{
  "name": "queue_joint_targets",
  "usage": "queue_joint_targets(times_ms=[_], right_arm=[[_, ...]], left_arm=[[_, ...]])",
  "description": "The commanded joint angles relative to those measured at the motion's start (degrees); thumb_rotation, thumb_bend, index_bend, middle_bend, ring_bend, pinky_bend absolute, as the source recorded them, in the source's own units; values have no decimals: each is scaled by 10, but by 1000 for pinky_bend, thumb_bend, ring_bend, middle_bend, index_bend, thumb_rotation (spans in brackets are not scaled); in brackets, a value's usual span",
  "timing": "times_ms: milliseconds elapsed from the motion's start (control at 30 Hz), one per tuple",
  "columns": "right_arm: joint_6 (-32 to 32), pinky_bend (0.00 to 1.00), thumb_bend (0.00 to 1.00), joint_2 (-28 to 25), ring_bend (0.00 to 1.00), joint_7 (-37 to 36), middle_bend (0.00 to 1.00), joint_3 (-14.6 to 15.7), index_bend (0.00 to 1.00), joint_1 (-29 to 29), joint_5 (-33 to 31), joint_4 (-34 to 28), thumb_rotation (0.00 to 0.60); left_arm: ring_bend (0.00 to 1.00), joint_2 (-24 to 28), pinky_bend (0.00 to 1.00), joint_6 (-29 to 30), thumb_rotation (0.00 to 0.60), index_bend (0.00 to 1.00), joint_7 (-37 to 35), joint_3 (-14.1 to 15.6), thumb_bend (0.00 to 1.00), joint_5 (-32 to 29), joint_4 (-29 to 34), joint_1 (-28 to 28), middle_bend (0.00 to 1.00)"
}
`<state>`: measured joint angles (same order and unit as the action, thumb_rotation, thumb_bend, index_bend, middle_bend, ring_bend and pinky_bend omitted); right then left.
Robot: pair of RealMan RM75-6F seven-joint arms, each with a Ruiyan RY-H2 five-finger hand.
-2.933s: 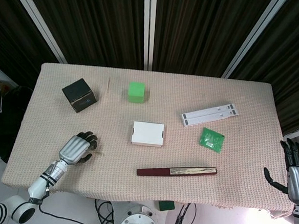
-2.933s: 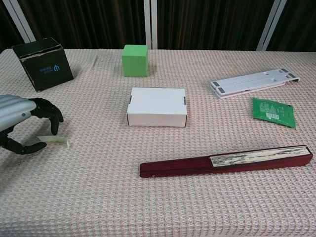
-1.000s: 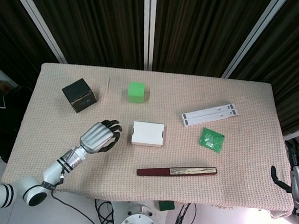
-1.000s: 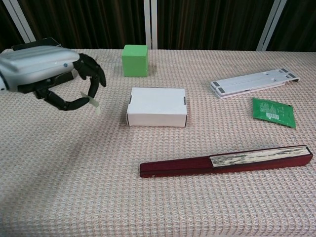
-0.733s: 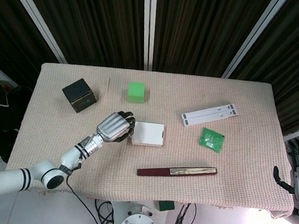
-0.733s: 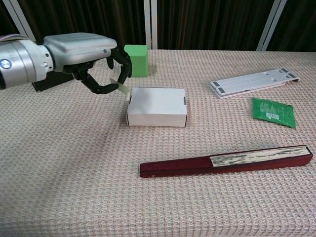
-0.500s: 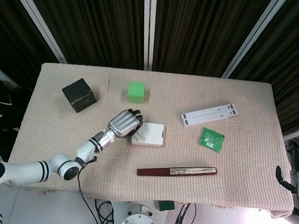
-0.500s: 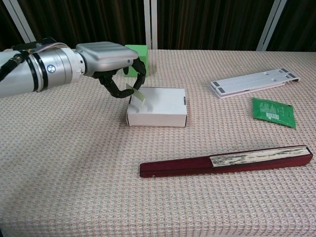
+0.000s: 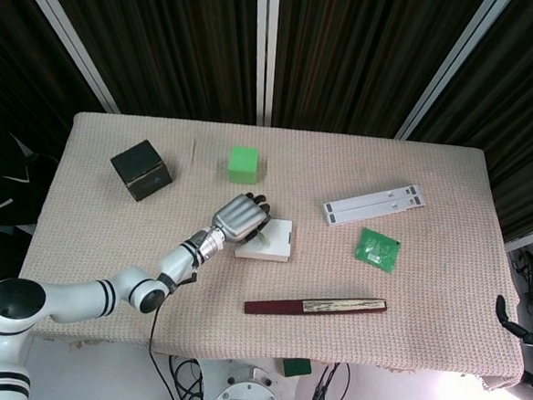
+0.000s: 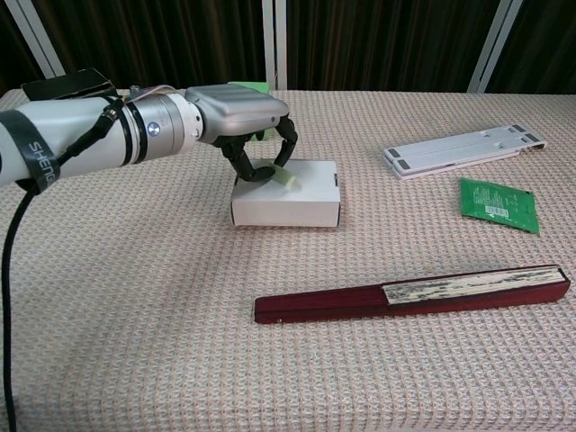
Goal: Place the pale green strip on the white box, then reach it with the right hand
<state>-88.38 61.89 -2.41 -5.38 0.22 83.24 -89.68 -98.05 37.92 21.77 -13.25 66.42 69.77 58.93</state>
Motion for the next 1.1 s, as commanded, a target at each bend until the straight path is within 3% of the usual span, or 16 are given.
queue_joint_targets(times_ms=[33,167,300,533,833,1100], right_arm=[[0,0,437,0,0,-2,0,-1,0,0,-1,1,427],[1,0,437,1,0,-4,0,-2,0,1,-1,3,426],[2,0,437,2,0,-3,0,-1,0,2,0,3,430],[2,0,435,3,0,-2,0,-1,0,1,0,3,427],[-4,0,432,2,0,-2,0,-2,0,0,4,1,427],[-4,0,433,2,0,2,0,0,0,1,10,-2,428]], left_arm=[[181,-2,291,0,600,618,8,4,457,-12,-4,5,325],[181,0,288,7,600,581,10,9,456,-15,1,8,325],[180,0,287,11,600,412,4,14,455,-11,1,10,325],[181,1,287,16,600,277,-8,21,455,-5,4,12,325],[181,17,290,40,600,267,-14,26,451,9,32,7,324],[181,57,296,78,600,267,-14,27,445,22,108,-9,323]])
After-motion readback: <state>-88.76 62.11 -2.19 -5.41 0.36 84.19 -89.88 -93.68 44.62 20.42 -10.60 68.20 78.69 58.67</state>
